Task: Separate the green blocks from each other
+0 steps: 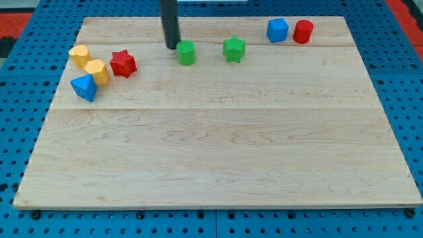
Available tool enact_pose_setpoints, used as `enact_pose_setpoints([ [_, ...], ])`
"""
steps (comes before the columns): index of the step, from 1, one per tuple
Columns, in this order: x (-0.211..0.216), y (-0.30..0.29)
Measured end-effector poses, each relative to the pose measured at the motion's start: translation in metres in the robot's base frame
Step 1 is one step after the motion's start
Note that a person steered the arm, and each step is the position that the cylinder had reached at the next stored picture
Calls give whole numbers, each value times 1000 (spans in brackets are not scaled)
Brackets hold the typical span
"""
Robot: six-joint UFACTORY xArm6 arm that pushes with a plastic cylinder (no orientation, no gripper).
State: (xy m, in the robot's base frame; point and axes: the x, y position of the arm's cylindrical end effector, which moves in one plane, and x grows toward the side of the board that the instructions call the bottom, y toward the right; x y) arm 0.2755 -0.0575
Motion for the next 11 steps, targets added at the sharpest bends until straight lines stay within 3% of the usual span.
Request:
enact_pose_setpoints([
  [4, 19, 69],
  [6, 45, 58],
  [7, 30, 66],
  [8, 21, 53],
  [9, 36, -19],
  [10, 25, -39],
  [11, -32, 59],
])
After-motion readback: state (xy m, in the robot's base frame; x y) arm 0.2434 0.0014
